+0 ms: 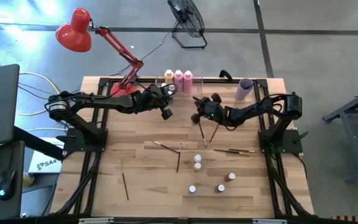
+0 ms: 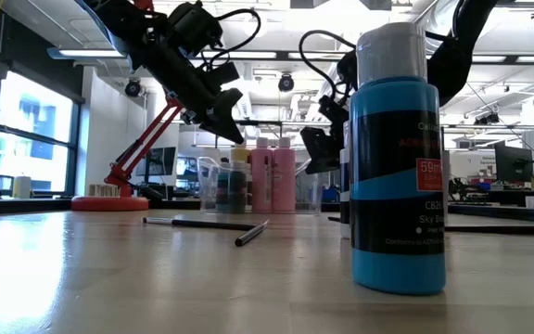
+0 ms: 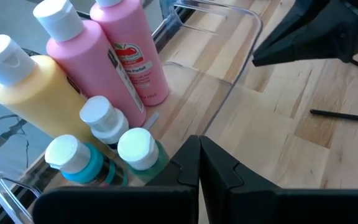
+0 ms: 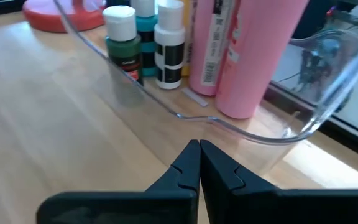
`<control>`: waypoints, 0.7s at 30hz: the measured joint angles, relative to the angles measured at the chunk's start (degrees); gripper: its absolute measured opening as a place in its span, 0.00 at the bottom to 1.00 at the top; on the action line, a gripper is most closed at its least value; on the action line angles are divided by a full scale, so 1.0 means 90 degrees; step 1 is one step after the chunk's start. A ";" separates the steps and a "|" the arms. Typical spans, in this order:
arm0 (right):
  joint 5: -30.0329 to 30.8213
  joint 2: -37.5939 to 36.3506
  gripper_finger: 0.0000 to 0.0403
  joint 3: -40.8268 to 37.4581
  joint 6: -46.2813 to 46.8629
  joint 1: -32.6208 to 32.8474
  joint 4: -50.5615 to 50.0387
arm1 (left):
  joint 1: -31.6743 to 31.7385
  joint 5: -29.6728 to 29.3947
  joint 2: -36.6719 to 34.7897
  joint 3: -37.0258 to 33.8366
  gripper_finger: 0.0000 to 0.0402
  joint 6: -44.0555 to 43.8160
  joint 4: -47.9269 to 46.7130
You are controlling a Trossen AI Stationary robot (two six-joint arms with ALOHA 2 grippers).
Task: Pick & Place Paint Supplies
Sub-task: Adjust the transparent bin, then adjust the small green paint bottle in the transparent bin
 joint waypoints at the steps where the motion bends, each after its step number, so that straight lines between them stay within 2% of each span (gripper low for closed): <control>1: 0.0072 0.0000 0.00 0.0000 0.0000 -0.0004 0.0005 | 0.0000 0.0000 0.0000 0.0000 0.00 0.0000 0.0000; 9: -0.0112 0.0000 0.00 0.0000 0.0100 -0.0014 0.0021 | 0.0000 0.0000 0.0000 0.0000 0.00 0.0000 -0.0002; 13: -0.0688 -0.0105 0.00 -0.0002 0.0114 0.0099 -0.0035 | 0.0000 0.0001 0.0000 0.0000 0.00 0.0017 -0.0004; 17: -0.1421 -0.0549 0.00 -0.0002 -0.0020 0.0348 -0.0112 | 0.0000 0.0039 0.0000 0.0038 0.00 0.0114 -0.0047; 21: -0.1429 -0.1221 0.00 -0.0002 -0.0397 0.0583 -0.0357 | 0.0002 0.0022 0.0000 0.0578 0.00 0.0210 -0.0857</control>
